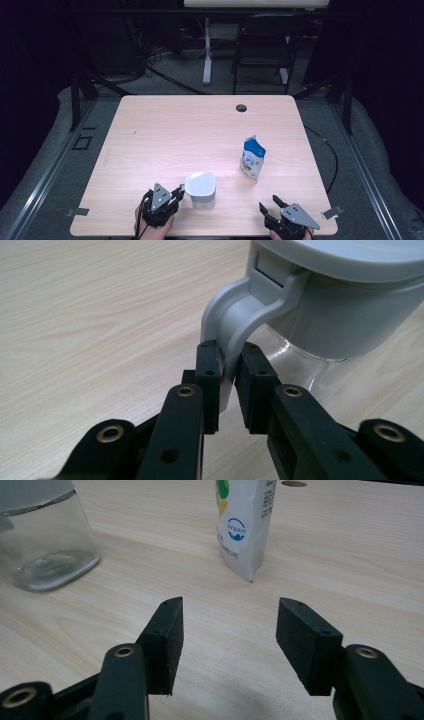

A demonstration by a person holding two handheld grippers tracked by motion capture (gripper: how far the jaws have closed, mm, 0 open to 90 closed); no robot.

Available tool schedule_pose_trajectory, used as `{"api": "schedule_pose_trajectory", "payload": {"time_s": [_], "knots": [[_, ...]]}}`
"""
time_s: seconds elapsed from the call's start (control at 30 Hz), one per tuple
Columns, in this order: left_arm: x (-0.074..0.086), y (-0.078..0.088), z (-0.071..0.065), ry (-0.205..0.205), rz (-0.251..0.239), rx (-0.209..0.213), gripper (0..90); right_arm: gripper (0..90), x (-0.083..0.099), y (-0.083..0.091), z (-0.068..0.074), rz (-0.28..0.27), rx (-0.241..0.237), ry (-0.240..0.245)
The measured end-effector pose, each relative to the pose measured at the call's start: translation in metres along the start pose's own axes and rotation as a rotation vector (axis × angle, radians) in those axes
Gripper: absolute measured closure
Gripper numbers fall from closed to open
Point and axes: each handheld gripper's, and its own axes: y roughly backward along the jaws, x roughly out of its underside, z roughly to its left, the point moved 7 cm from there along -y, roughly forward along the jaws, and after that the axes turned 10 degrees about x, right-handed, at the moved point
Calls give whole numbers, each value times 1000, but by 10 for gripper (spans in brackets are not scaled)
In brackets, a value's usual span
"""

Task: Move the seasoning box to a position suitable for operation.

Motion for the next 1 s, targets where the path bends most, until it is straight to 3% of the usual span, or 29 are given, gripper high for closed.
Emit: {"api": "schedule_pose_trajectory", "payload": {"time_s": [0.67,0.87,1.0], "knots": [[4,7,-7,15,-29,31,772,448,0,0,3,5,-7,5],[2,11,-4,17,-37,118,714,454,-1,0,5,7,-15,13],[2,17,-2,27,-52,139,699,458,-2,0,7,-1,-18,10]]}}
